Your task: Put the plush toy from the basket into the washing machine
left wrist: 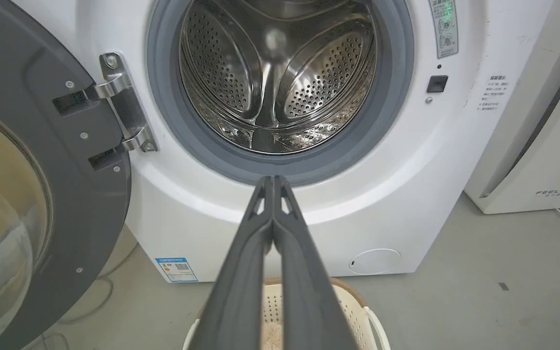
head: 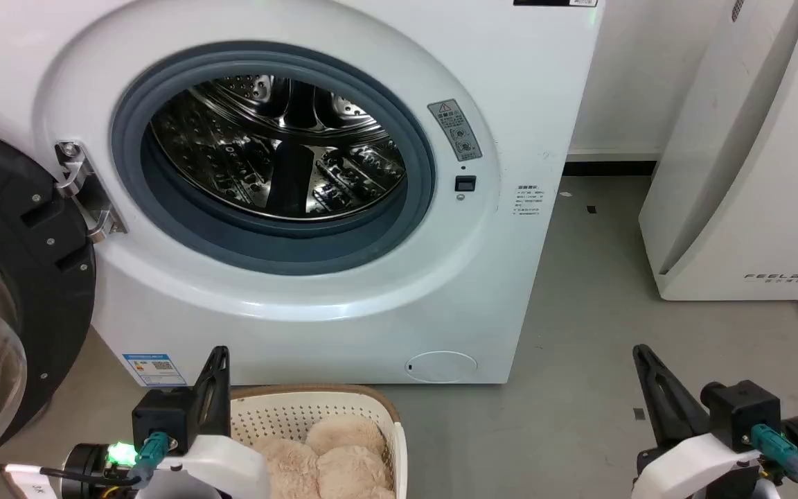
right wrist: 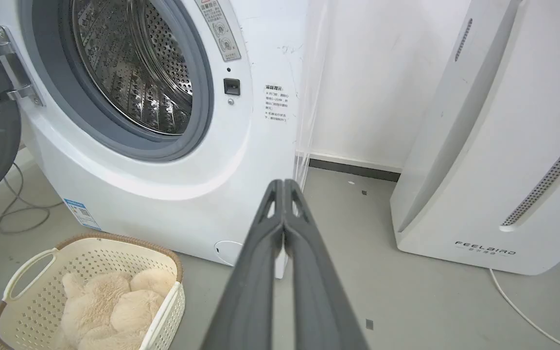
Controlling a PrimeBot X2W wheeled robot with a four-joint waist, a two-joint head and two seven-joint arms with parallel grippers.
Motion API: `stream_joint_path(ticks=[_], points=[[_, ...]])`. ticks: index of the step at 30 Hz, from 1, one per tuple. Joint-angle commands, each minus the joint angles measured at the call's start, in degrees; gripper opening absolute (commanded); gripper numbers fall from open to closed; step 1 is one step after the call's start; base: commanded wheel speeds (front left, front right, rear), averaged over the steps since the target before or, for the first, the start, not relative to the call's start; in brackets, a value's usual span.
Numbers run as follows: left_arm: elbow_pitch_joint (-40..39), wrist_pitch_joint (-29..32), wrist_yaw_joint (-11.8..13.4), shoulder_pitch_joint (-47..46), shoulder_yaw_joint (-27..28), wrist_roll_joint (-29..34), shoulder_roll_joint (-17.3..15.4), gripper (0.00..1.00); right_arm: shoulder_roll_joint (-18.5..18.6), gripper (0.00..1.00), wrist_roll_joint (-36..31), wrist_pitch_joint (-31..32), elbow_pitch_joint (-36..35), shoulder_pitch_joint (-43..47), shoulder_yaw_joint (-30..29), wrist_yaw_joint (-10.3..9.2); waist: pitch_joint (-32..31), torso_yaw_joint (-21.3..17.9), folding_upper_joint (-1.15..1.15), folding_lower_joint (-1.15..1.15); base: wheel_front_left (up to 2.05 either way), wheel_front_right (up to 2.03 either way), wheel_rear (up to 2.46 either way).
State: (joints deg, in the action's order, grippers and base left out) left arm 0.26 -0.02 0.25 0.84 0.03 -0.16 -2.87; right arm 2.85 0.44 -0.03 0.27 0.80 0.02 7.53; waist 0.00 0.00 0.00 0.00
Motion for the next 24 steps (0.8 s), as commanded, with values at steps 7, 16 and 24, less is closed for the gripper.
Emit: stream_joint_path(ticks=[7, 16, 24], points=[[-0.3, 0.0, -0.2, -0.8, 0.0, 0.2, 0.0, 0.0, 0.0, 0.0, -0.4, 0.0, -0.3, -0.8, 0.0, -0.04, 0.0, 0.0, 0.0, 0.0, 0.0, 0.0, 0.0], [-0.3, 0.0, -0.2, -0.8, 0.0, 0.2, 0.0, 0.0, 0.0, 0.0, -0.4, 0.0, -0.3, -0.8, 0.0, -0.04, 0.0, 0.0, 0.0, 0.0, 0.0, 0.0, 0.0], [-0.3, 0.0, -0.2, -0.8, 0.0, 0.2, 0.0, 0.0, 0.0, 0.0, -0.4, 0.0, -0.3, -0.8, 0.0, -0.04, 0.0, 0.0, 0.0, 0.0, 0.0, 0.0, 0.0]])
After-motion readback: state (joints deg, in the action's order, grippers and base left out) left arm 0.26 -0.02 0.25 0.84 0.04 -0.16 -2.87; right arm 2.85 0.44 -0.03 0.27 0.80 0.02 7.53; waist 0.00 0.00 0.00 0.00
